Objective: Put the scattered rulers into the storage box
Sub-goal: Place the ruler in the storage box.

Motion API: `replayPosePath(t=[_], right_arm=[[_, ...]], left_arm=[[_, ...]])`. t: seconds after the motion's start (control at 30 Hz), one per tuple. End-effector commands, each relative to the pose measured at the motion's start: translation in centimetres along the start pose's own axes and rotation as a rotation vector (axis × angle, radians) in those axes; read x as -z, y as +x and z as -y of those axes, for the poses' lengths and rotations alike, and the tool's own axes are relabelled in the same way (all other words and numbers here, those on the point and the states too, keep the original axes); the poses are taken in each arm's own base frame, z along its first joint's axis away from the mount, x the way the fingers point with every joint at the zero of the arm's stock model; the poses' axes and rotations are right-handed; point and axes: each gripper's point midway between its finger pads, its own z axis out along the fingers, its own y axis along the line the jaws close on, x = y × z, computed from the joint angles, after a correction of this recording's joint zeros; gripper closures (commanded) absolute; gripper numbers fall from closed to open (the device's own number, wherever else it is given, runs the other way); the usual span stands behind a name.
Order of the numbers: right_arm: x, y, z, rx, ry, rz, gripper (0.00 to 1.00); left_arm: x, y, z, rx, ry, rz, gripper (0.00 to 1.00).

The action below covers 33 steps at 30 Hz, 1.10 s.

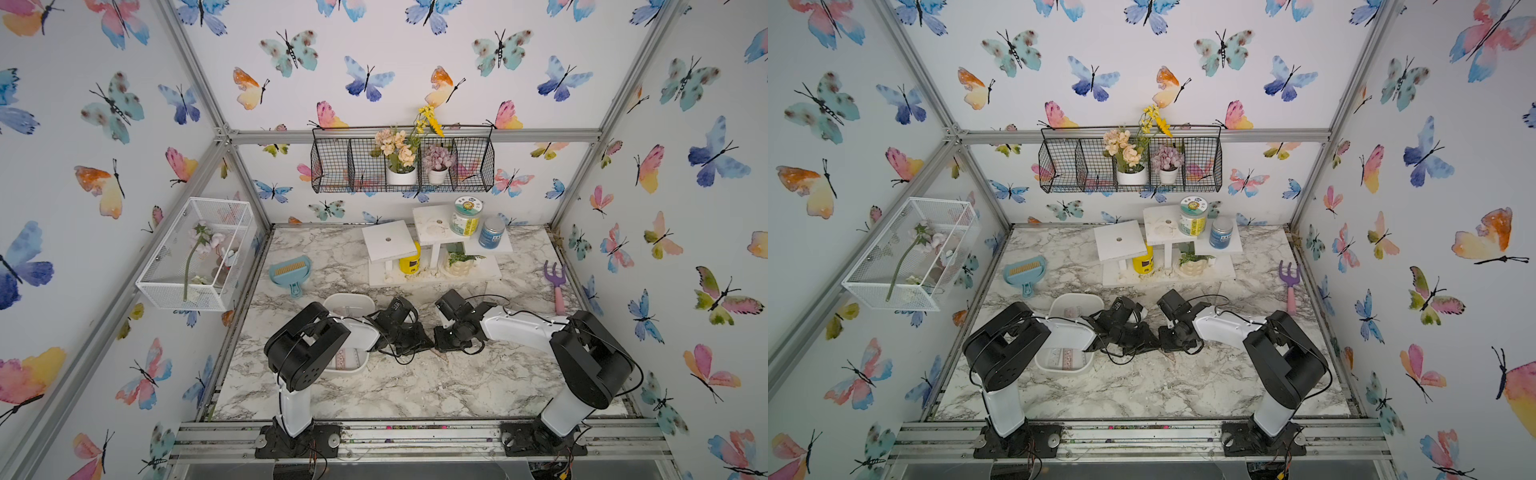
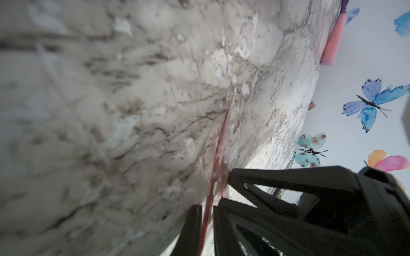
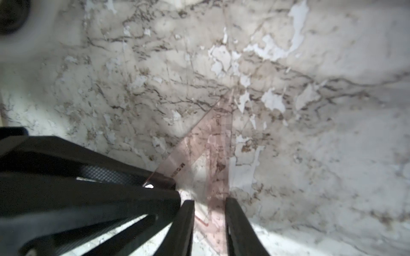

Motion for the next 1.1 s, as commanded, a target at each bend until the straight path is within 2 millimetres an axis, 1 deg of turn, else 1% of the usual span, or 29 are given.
replayPosePath(t=[0.0,0.03,0.1,0.17,0.23,0.27,0.33,0.4,0.43,0.47,0.53,0.6,0.7,0.77,0.93,1.0,1.07], right_arm=[[-1.3,3.1,1.4,-0.026,0.039,-0.116,0.70],[-0.6,2.5,1.1,-0.025,0.034,-0.095,0.69],[0.8,1.2,0.8,-0.023,0.036,-0.049,0.63],[2.6,-0.2,0.7,-0.027,0.037,0.001,0.55],[5.1,-1.9,0.5,-0.033,0.032,0.072,0.47],[6.1,-2.6,0.6,-0.037,0.037,0.103,0.45],[8.6,-4.2,0.7,-0.039,0.041,0.175,0.41],[10.4,-5.3,0.8,-0.042,0.044,0.226,0.39],[11.1,-5.7,0.8,-0.041,0.039,0.243,0.38],[11.5,-6.1,0.8,-0.041,0.035,0.254,0.38],[12.0,-6.5,0.7,-0.036,0.034,0.260,0.38],[12.0,-6.7,0.5,-0.031,0.030,0.258,0.38],[11.4,-6.7,0.3,-0.031,0.016,0.249,0.38],[11.0,-6.7,0.2,-0.032,0.004,0.246,0.38],[10.2,-6.4,-0.1,-0.034,-0.021,0.228,0.39],[10.0,-6.2,0.0,-0.034,-0.019,0.223,0.40],[10.2,-6.2,0.1,-0.032,-0.014,0.228,0.40]], left_arm=[[-0.5,0.7,-1.1,0.006,-0.045,-0.025,0.94],[-0.5,0.6,-1.1,0.006,-0.047,-0.025,0.96],[-0.3,0.6,-1.0,0.002,-0.048,-0.025,1.00],[0.0,0.7,-0.7,-0.006,-0.048,-0.024,1.00],[0.5,0.7,-0.1,-0.022,-0.050,-0.022,1.00],[0.8,0.6,0.2,-0.032,-0.051,-0.017,1.00],[1.7,0.3,1.1,-0.062,-0.055,-0.003,1.00],[2.8,0.2,2.1,-0.097,-0.066,0.011,1.00],[3.5,0.0,3.0,-0.123,-0.066,0.023,1.00],[4.2,-0.1,3.5,-0.142,-0.073,0.032,1.00],[6.1,-0.9,4.4,-0.185,-0.105,0.077,1.00],[8.1,-1.2,4.9,-0.215,-0.132,0.104,1.00],[11.8,-1.9,4.9,-0.246,-0.181,0.163,1.00],[14.4,-2.5,4.4,-0.244,-0.209,0.202,1.00],[20.8,-3.7,1.2,-0.207,-0.287,0.288,1.00],[23.4,-4.1,-0.6,-0.190,-0.338,0.318,1.00],[25.6,-4.5,-2.2,-0.168,-0.400,0.351,1.00]])
